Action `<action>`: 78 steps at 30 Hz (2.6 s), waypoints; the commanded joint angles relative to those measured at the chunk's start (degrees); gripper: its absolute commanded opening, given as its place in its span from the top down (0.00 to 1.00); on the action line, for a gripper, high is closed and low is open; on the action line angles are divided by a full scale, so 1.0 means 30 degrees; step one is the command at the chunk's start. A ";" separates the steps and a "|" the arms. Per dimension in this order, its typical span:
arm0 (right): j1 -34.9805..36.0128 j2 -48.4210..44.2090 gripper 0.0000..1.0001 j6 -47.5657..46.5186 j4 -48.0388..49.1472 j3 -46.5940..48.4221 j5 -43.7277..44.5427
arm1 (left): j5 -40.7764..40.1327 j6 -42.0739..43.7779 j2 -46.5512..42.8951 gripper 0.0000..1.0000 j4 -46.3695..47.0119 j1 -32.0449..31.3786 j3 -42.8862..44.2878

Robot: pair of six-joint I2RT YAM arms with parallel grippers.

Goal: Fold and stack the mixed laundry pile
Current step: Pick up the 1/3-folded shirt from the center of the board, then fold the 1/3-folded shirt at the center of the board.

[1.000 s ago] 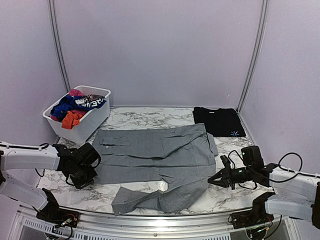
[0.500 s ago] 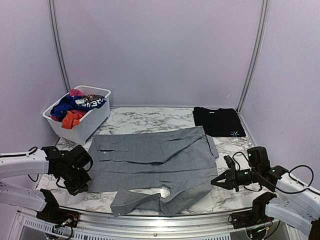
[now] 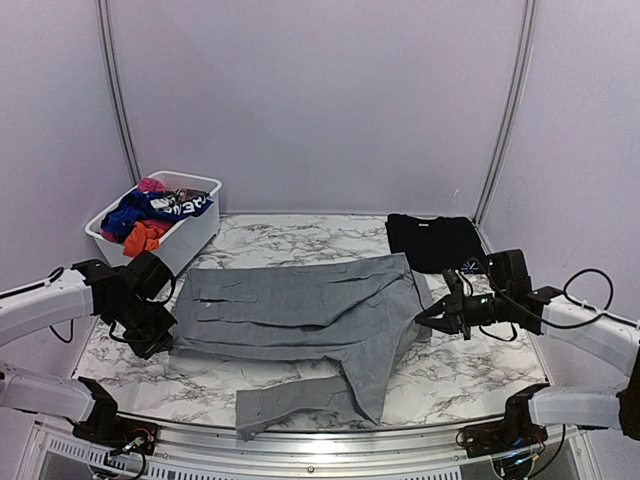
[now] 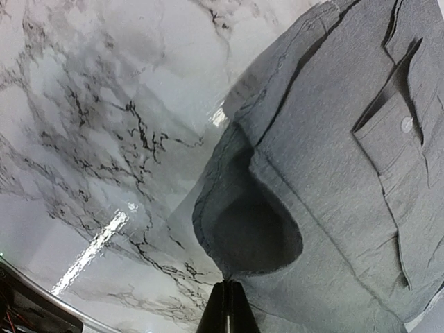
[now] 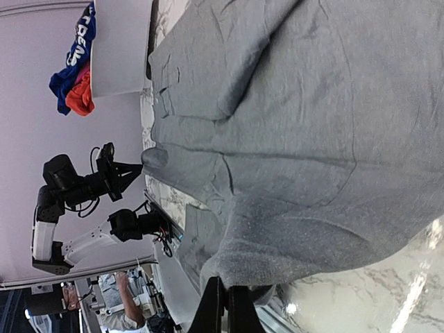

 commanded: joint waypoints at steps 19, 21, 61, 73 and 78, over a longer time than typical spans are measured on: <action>-0.1357 1.0710 1.00 -0.2344 0.3300 0.7775 -0.0504 | -0.2832 0.3668 0.5148 1.00 0.2452 0.2227 0.3659; -0.1389 1.1122 1.00 -0.2391 0.3348 0.7973 -0.0478 | -0.3032 0.3911 0.5423 1.00 0.2786 0.2238 0.3728; -0.1902 1.4227 1.00 -0.5658 0.3361 0.5184 0.1963 | -0.0933 1.3188 0.6591 0.38 0.7580 0.0583 0.2672; -0.1836 1.1781 1.00 -0.5167 0.4122 0.1092 0.2448 | 0.0936 1.3853 0.6988 0.34 0.9132 0.0229 -0.0626; -0.1700 1.0643 0.95 -0.4742 0.3968 0.2315 0.1832 | 0.2479 1.7204 0.3484 0.01 0.9822 -0.1371 -0.0181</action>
